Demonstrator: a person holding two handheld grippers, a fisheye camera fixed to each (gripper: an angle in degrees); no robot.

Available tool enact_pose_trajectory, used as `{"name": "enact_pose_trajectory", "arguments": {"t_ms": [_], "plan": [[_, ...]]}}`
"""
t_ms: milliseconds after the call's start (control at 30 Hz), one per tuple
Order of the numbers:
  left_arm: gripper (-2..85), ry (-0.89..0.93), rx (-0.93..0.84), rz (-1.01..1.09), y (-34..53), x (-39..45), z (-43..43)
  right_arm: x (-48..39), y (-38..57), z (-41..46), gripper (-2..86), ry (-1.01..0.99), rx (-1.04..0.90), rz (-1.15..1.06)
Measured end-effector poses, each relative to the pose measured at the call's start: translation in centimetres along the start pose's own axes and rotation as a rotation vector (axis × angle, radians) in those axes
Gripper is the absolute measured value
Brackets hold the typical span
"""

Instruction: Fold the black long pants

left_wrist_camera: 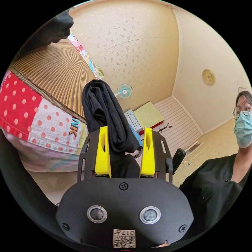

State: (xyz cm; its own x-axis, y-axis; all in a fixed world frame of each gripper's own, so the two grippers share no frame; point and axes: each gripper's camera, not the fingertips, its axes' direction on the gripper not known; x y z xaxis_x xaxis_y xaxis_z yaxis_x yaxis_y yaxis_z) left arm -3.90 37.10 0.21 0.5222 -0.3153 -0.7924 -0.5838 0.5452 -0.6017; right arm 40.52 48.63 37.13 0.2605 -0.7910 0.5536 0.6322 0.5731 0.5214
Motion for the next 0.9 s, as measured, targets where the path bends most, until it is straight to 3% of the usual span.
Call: {"name": "enact_pose_trajectory", "arguments": {"t_ms": [100,200,333,467,533,600,733,900], "plan": [[16.4,-0.106,-0.043,-0.018,-1.3,1.1,1.2,8.4,-1.0,-3.8,9.5,-0.066,0.071,0.274],[11.4,-0.225,-0.178,-0.095,-2.8,0.6,4.0,15.2,-2.2,-3.2,10.9,-0.091,-0.05,0.433],[7.0,-0.188,-0.25,-0.105,-4.8,1.0,5.3,18.5,-4.9,-1.2,5.7,-0.291,-0.227,0.403],[6.5,-0.125,-0.205,0.058,-5.2,4.3,3.6,18.8,-6.3,-8.3,4.7,-0.28,-0.055,0.38],[6.8,-0.261,-0.304,-0.023,-4.4,2.6,4.5,20.2,-5.6,-9.4,5.4,-0.299,-0.107,0.438],[9.0,-0.354,-0.317,-0.096,-3.6,0.6,4.5,21.8,-4.7,-8.2,7.3,-0.307,-0.243,0.493],[16.4,-0.195,-0.135,-0.142,-4.0,-1.7,1.1,27.7,-3.2,-12.8,16.1,-0.53,-0.086,0.642],[24.3,-0.164,-0.241,-0.221,-6.9,-4.9,2.8,33.0,-3.8,-12.6,21.6,-0.767,-0.184,0.783]]}}
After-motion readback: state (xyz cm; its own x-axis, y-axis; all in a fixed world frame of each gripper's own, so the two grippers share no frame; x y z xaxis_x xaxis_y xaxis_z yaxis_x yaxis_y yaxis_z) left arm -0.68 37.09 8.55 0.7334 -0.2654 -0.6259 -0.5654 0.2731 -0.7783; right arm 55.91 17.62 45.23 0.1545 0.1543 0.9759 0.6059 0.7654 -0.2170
